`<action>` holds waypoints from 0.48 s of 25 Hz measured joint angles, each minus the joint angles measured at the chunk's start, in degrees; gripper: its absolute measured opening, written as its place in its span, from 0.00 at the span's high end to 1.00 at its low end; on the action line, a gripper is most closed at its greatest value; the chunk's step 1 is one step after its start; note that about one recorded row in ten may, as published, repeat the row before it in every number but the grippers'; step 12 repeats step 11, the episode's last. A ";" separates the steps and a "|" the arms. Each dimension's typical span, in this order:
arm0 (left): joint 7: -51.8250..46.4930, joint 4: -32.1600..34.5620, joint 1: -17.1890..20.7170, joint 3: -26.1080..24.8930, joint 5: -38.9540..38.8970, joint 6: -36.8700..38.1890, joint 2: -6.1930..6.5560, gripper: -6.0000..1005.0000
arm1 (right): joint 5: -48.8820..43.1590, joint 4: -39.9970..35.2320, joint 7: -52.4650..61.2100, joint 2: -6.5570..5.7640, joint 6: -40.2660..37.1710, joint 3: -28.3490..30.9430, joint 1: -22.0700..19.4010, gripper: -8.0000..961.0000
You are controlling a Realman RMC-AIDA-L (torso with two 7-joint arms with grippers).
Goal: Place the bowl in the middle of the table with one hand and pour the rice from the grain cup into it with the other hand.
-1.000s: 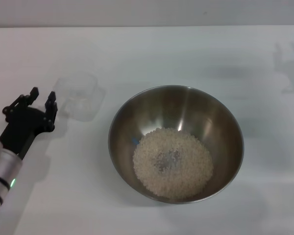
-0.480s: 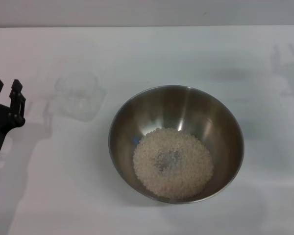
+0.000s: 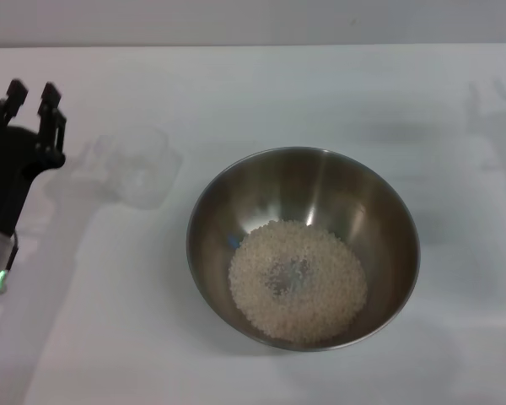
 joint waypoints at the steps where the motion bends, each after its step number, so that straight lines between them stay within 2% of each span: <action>1: 0.01 -0.05 -1.55 -0.18 -0.01 0.04 -0.06 0.62 | 0.00 0.00 0.00 0.03 -0.03 -0.22 -0.06 0.59; 5: 0.40 0.04 -3.43 -1.36 -0.09 0.08 -0.09 0.62 | 0.17 -0.35 0.00 0.14 -0.11 -0.51 -0.31 0.59; 12: 0.06 0.11 -3.67 -1.80 -0.09 0.19 0.01 0.62 | 0.21 -0.44 -0.01 0.17 -0.11 -0.53 -0.33 0.59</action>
